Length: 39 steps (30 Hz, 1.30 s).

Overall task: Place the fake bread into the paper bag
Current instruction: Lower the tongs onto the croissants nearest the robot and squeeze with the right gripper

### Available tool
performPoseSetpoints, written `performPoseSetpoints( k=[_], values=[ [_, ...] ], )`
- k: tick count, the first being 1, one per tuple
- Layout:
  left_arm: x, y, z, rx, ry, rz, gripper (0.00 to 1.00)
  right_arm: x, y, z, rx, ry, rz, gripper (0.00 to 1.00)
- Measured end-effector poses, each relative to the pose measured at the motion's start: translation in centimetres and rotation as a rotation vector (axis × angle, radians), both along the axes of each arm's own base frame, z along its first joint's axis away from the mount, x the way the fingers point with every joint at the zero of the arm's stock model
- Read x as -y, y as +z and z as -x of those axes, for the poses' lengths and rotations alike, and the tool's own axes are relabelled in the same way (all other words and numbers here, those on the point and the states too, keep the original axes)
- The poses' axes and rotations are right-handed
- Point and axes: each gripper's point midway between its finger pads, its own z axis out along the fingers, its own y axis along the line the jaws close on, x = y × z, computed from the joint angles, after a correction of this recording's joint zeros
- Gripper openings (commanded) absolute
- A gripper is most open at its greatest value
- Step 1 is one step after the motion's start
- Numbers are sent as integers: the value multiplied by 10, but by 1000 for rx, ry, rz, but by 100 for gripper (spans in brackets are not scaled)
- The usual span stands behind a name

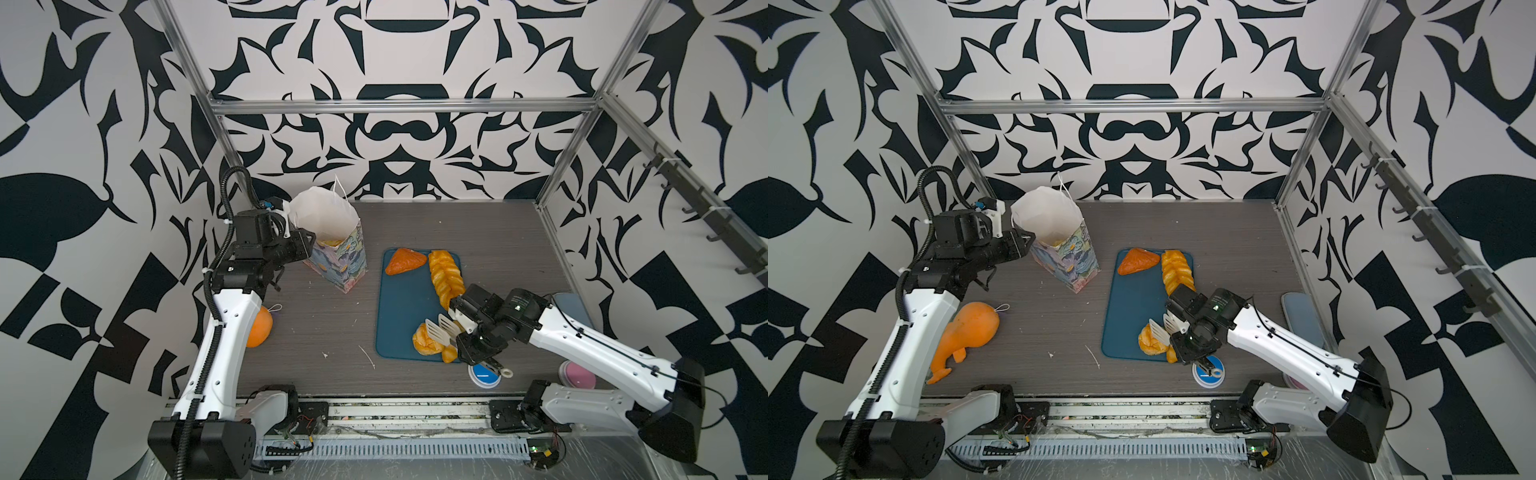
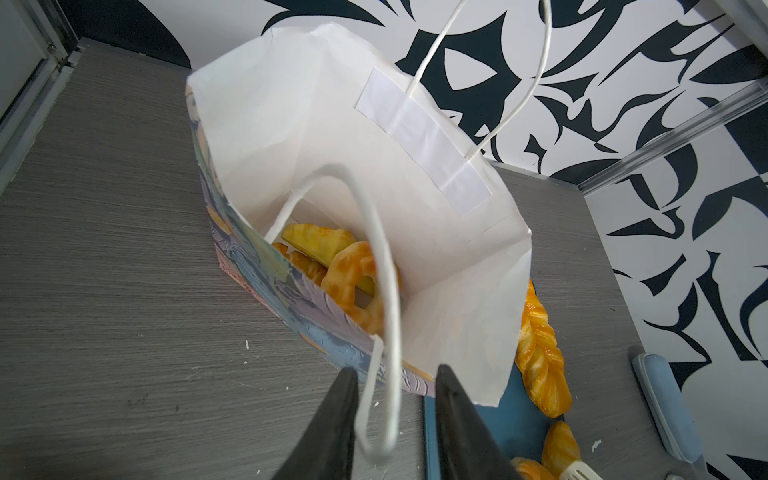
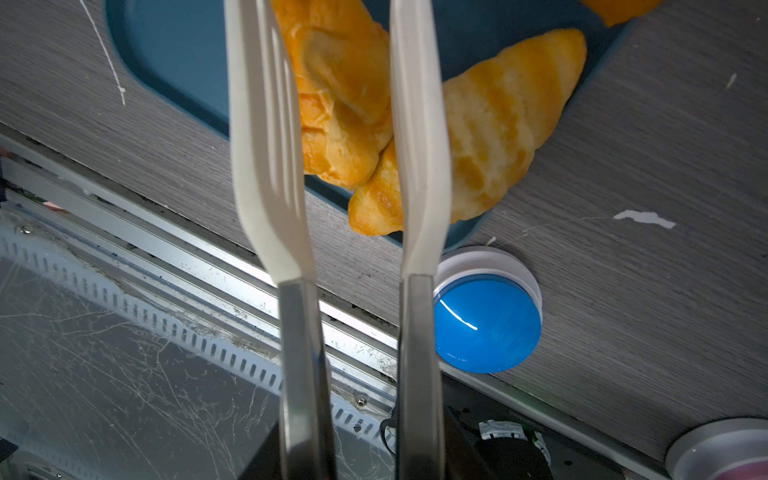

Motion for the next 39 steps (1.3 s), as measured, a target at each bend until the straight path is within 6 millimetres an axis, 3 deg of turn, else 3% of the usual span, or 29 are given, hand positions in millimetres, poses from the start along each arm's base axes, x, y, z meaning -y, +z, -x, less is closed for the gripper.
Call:
performPoseSetpoints(
  k=[24,39],
  values=[
    [0,0,0,0,0,0,35,-4,-12,-3,-19,-2,14,42],
    [0,-1,-1,-3,0,0,35,-4,-14,-3,-22,-5,19,30]
  ],
)
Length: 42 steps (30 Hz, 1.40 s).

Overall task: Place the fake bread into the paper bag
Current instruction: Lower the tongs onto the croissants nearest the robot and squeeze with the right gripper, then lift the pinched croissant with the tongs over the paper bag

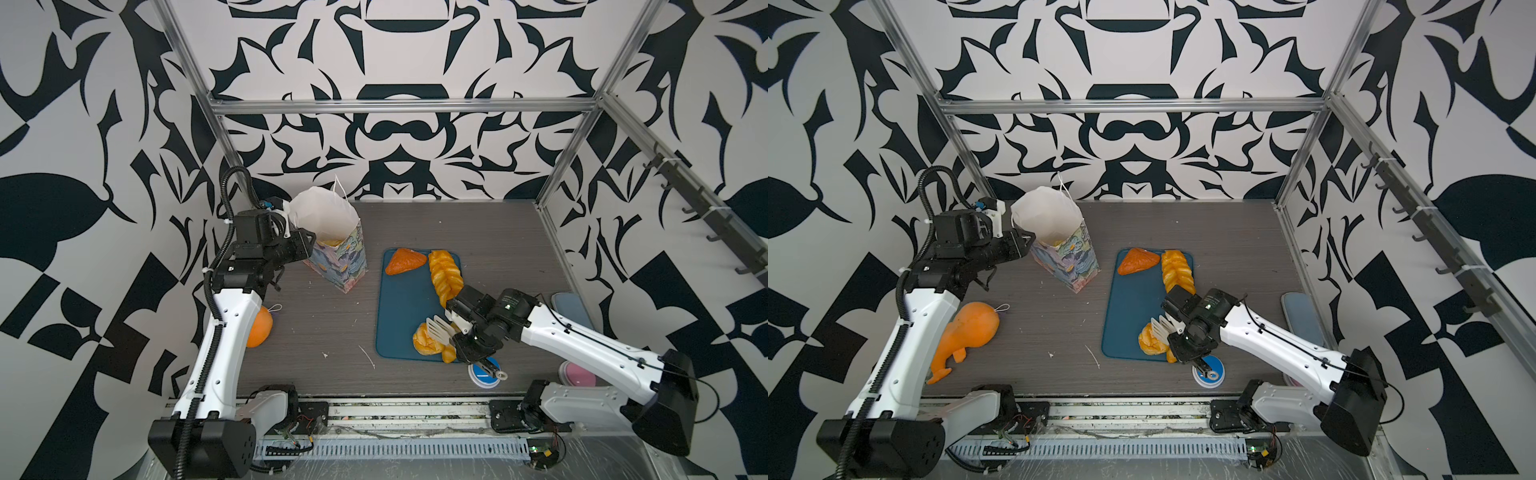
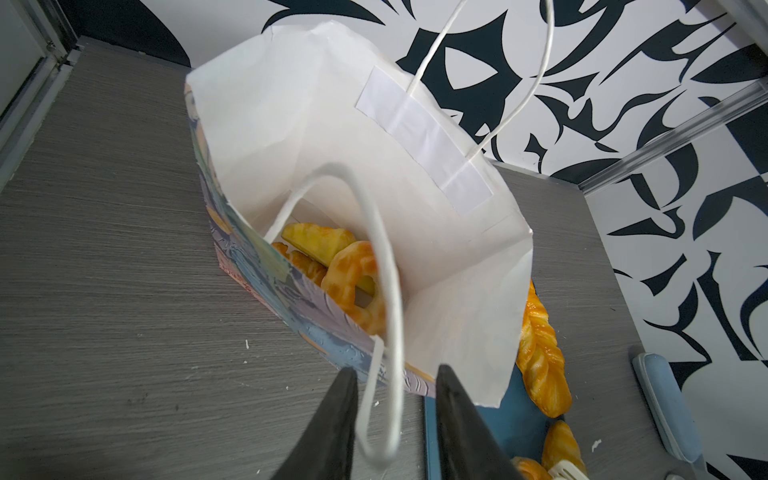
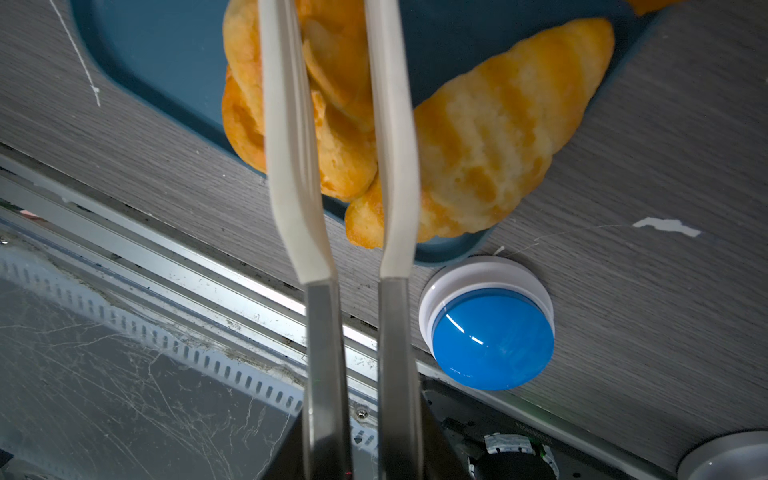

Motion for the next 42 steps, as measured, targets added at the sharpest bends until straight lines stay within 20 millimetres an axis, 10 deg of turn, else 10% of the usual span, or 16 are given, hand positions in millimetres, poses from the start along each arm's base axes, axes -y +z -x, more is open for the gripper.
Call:
performPoseSetpoints(
  k=[42],
  values=[
    [0,-3,-2,-10,0,-1,35,-48,111,-68,328,75,-159,27]
  ],
)
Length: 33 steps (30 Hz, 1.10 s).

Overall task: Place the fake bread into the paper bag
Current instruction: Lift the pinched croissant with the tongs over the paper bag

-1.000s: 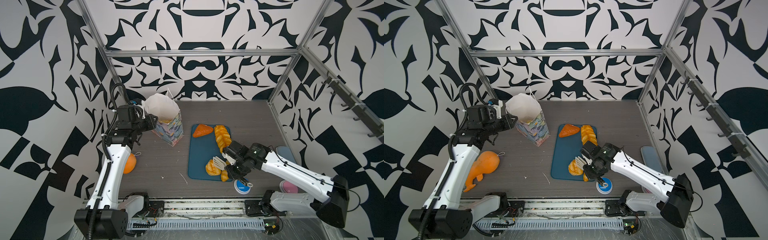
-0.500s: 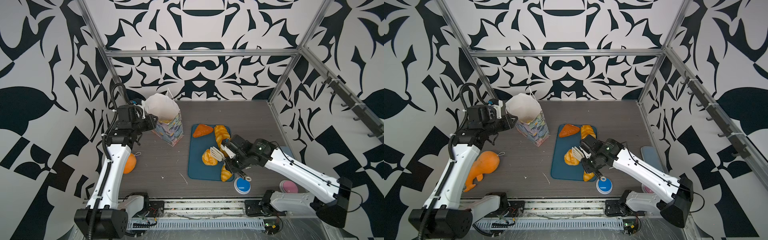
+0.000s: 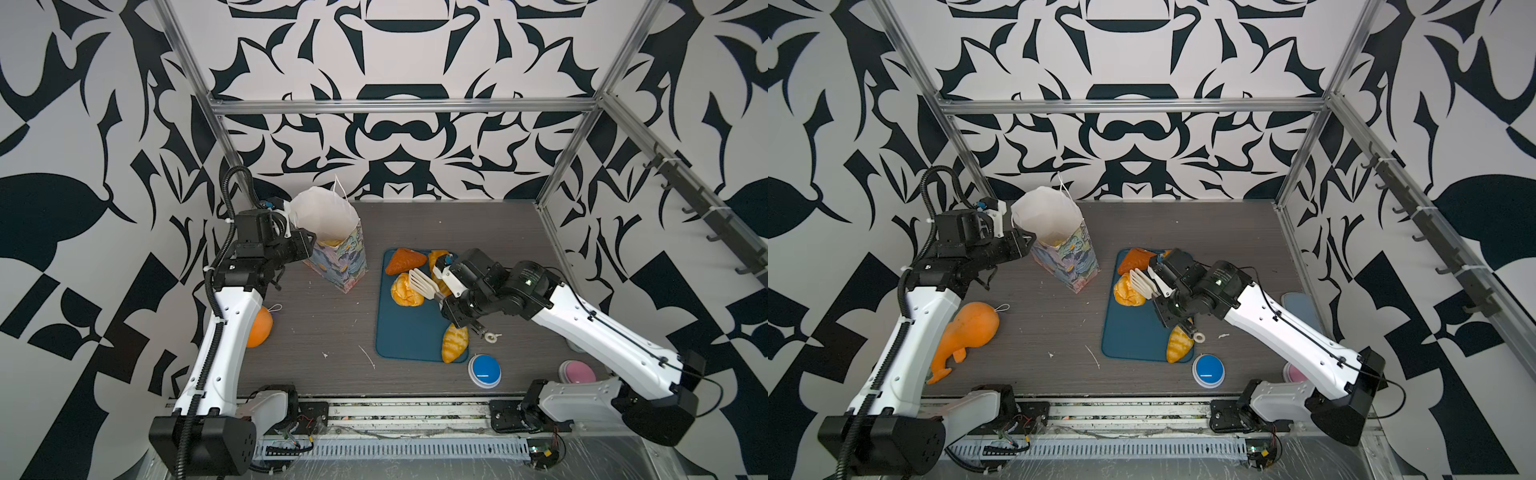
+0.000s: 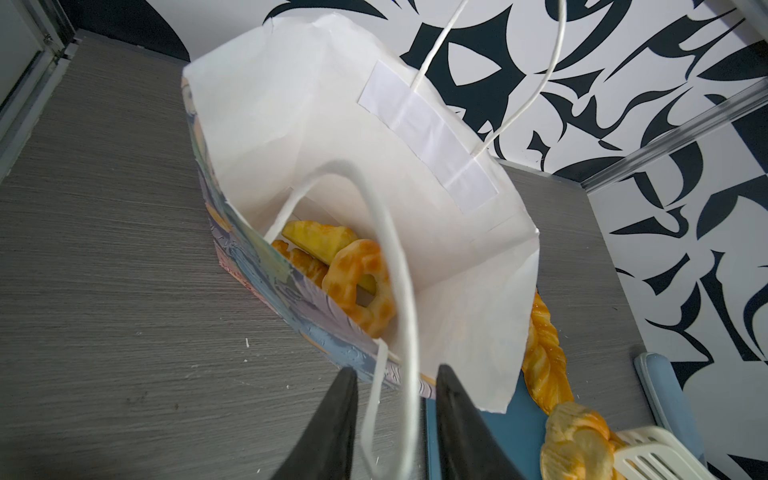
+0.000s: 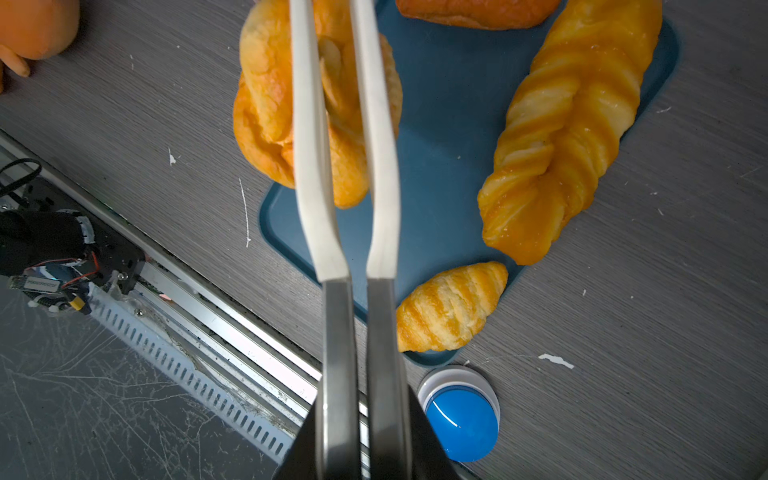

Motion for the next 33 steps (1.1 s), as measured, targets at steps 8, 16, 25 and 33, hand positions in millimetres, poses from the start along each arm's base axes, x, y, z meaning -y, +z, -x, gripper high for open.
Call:
performPoseSetpoints(
  k=[8,16,25,33],
  values=[
    [0,0,0,0,0,0,30,-15,25,-13,50,23,-41,27],
    [0,0,0,0,0,1,28,-33,58,-28,124,46,-104,27],
    [0,0,0,0,0,1,25,-55,97,-45,208,70,-192,27],
    [0,0,0,0,0,0,20,-81,120,-61,245,98,-254,28]
  ],
)
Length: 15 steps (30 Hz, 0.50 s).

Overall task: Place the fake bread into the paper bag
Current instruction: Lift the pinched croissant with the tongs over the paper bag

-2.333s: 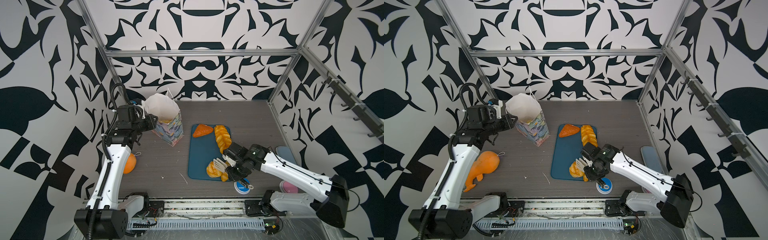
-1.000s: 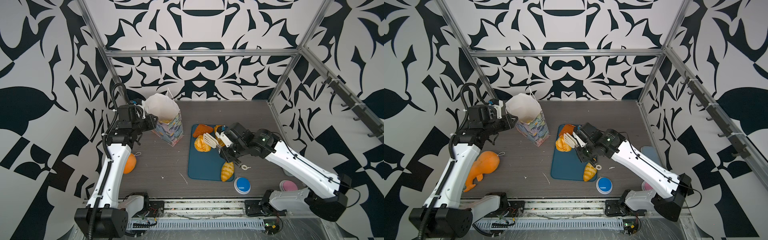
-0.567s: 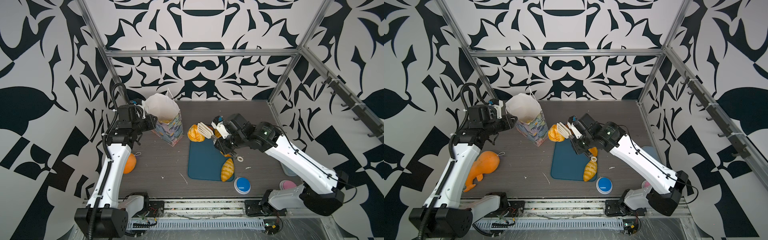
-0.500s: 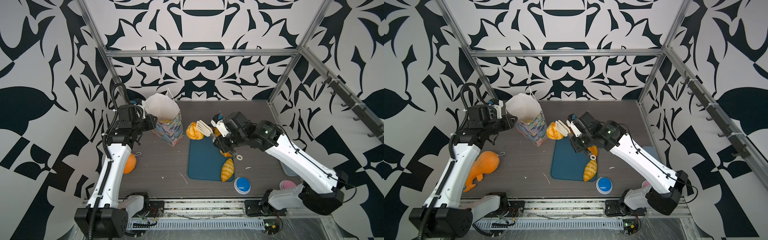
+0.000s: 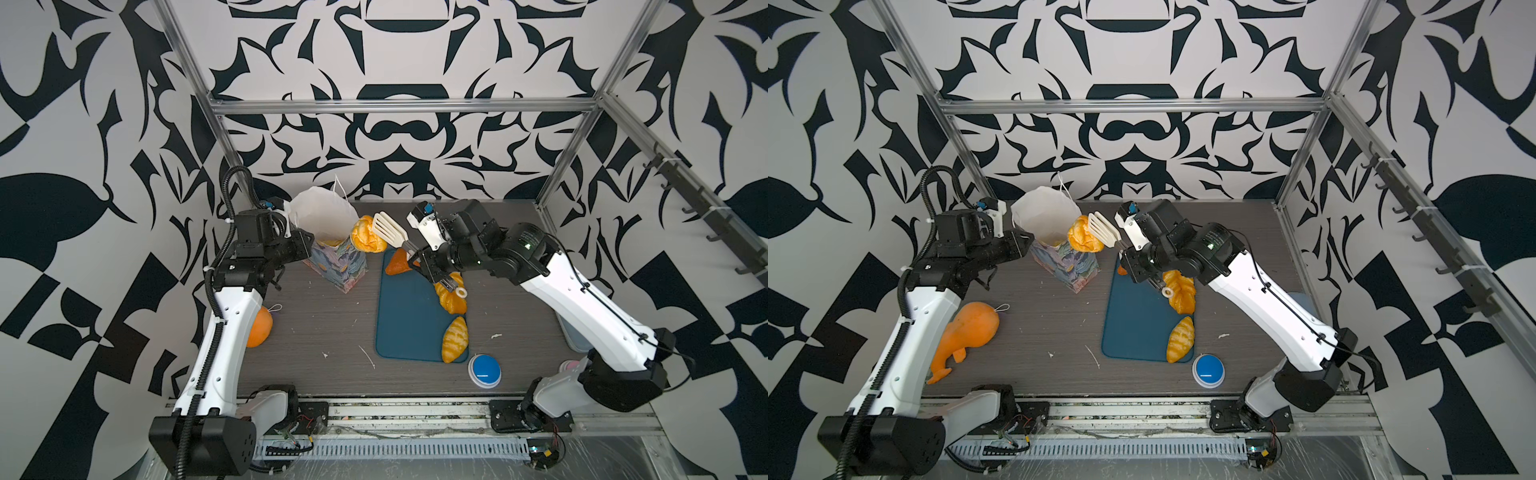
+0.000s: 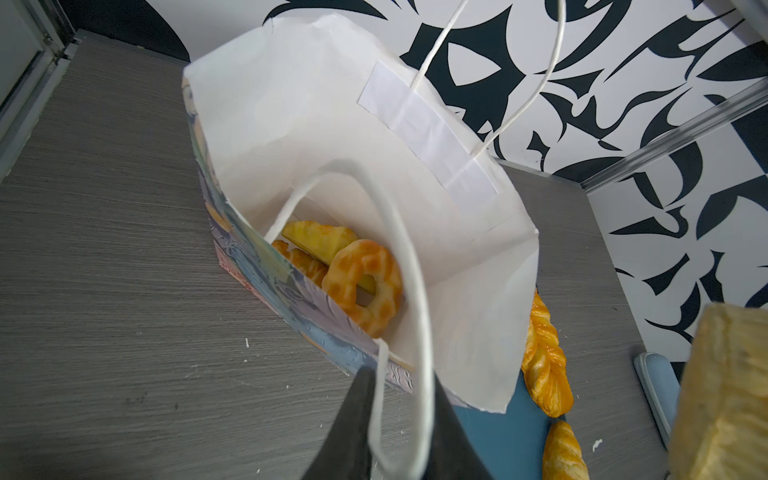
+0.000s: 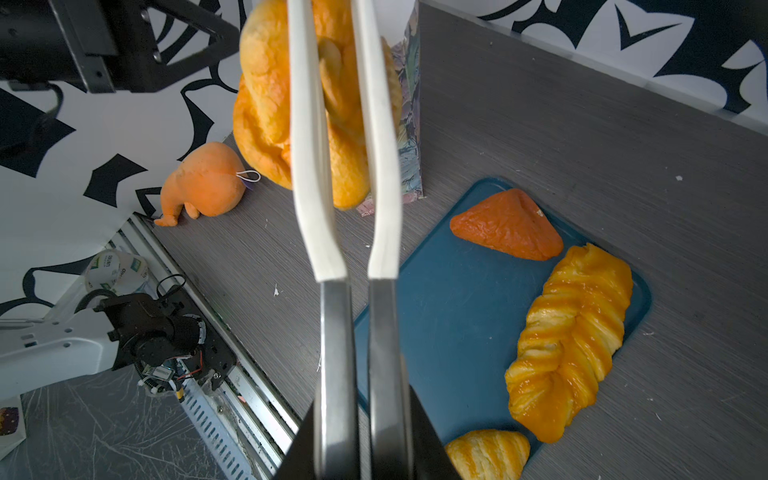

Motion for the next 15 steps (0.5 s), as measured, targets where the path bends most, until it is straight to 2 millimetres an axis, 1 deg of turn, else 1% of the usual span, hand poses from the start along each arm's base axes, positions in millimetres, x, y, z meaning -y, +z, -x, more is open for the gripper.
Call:
performPoseSetpoints(
  k=[7,12,15],
  values=[
    [0,0,0,0,0,0,17,-24,12,-13,18,34,-41,28],
    [-1,0,0,0,4,-4,15,-41,11,-23,13,54,-56,28],
    [-2,0,0,0,8,-7,12,-48,8,-26,7,63,-61,28]
  ],
)
